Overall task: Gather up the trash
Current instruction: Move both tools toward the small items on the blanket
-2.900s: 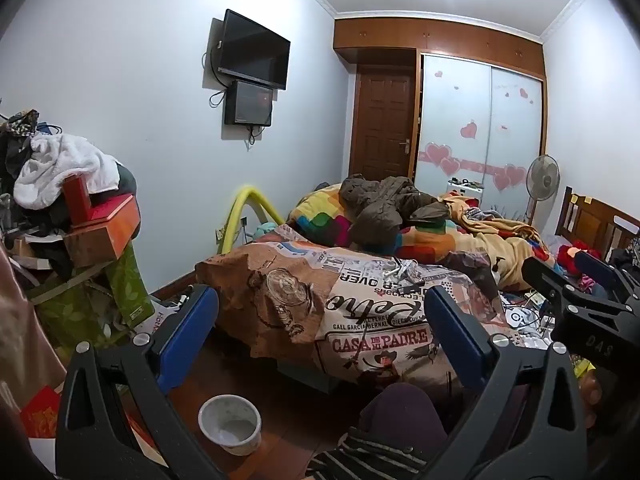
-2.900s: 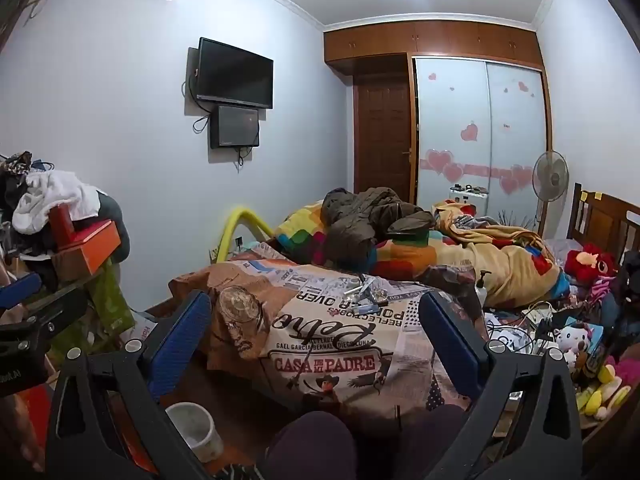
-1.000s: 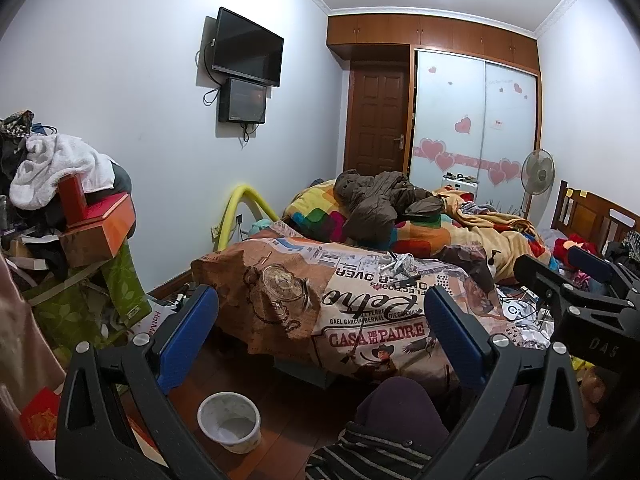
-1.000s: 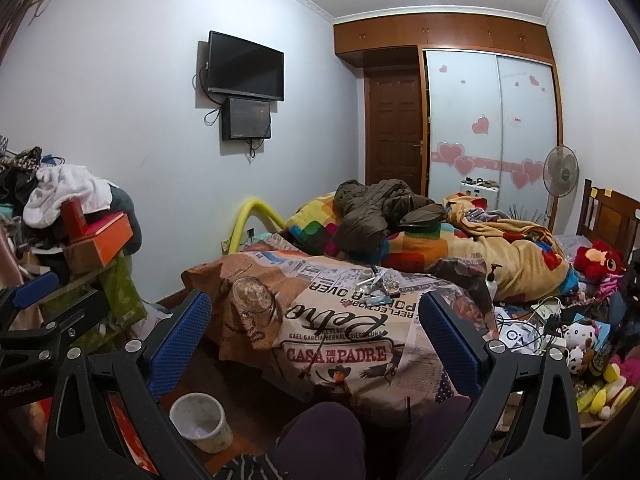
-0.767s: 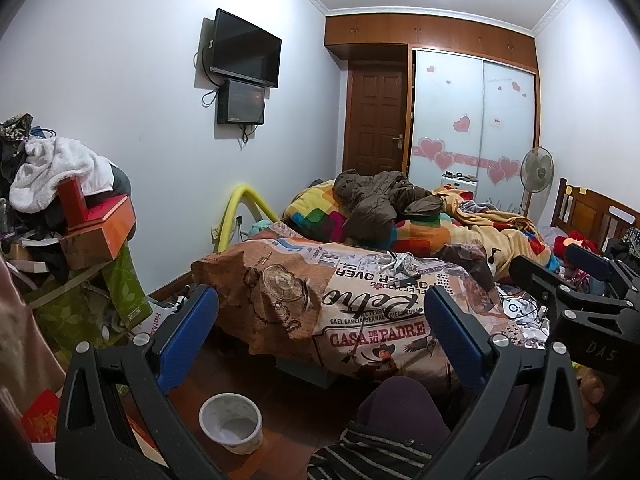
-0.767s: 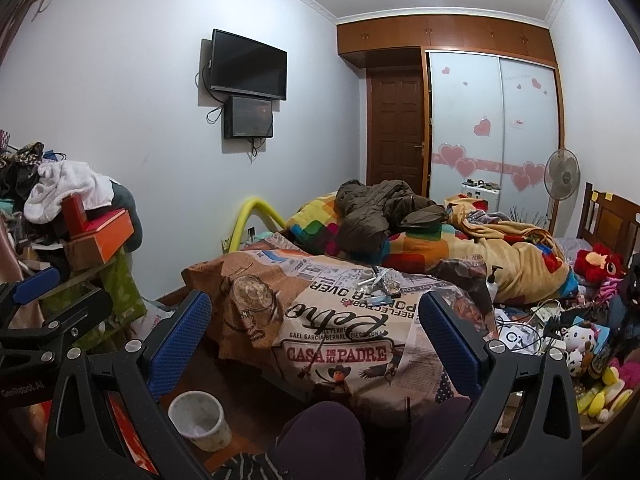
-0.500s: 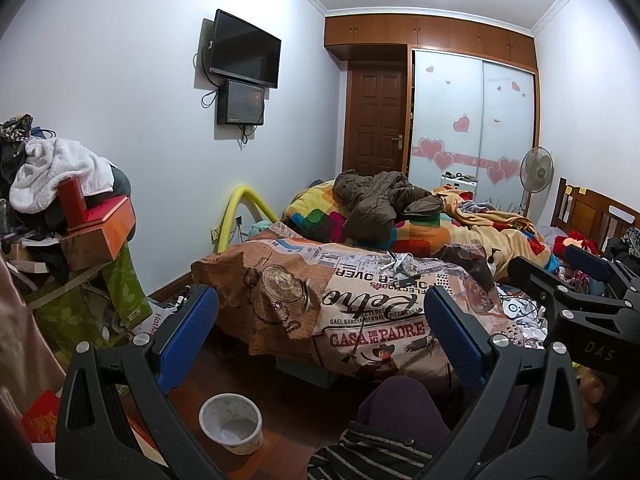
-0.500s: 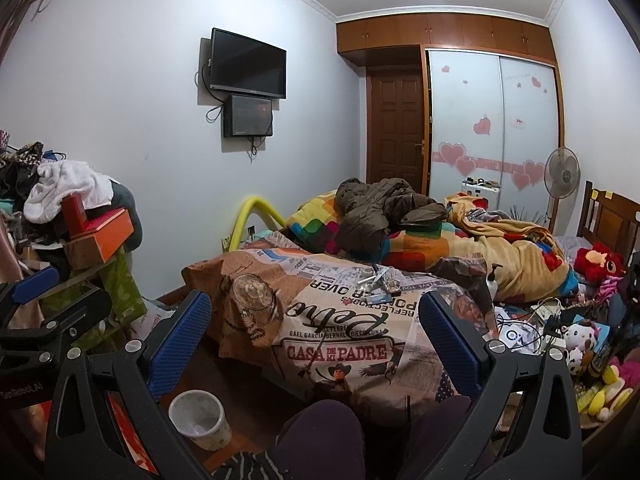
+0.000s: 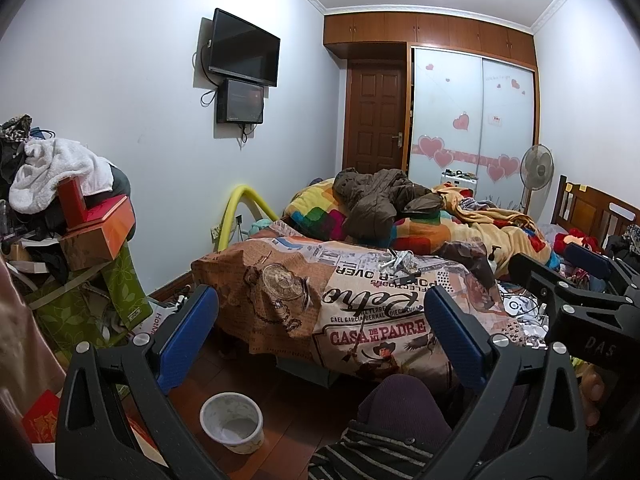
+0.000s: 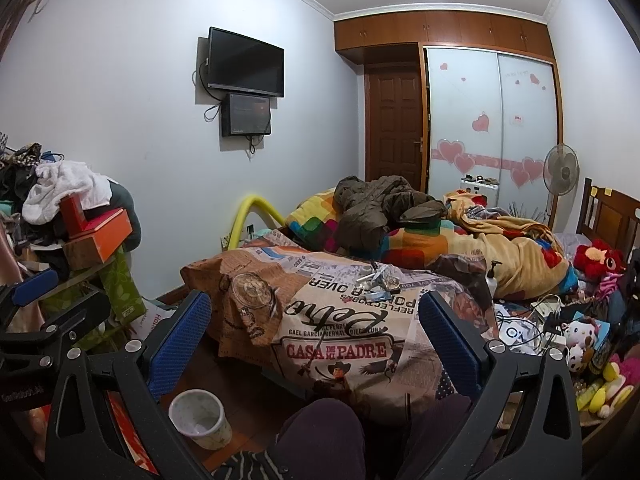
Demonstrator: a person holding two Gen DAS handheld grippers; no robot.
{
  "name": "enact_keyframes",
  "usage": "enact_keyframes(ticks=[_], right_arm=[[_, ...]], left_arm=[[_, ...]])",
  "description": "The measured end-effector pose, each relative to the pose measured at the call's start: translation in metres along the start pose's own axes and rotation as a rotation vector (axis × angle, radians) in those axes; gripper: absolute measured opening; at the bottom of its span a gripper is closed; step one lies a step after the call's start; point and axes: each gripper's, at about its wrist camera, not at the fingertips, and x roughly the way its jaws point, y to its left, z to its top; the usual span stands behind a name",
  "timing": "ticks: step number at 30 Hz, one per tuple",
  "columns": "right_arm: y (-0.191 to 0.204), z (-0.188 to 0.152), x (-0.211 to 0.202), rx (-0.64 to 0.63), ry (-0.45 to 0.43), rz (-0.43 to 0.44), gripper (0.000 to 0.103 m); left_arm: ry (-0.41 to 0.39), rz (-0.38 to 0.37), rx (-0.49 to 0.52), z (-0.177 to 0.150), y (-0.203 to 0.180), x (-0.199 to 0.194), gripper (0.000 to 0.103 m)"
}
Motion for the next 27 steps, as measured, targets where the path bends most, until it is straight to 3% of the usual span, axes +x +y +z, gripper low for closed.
enact_keyframes(ticks=[8, 15, 21, 27], right_arm=[[-0.009, 0.0, 0.017, 0.028, 0.044, 0.002, 0.103], [-0.027, 0.002, 0.04, 0.064, 0.074, -0.017, 0.103], [-0.061, 0.014, 0.074, 0.121, 0.077, -0.072, 0.103], [-0.112, 0.026, 0.117, 0.184, 0.106, -0.124, 0.103]], left_arm=[[0.017, -0.011, -0.01, 0.001, 0.001, 0.014, 0.103], [0.01, 0.027, -0.012, 0.005, -0.003, 0.044, 0.103], [0.017, 0.013, -0.009, 0.02, -0.018, 0.093, 0.103], [0.067, -0.051, -0.028, 0.042, -0.039, 0.157, 0.103]])
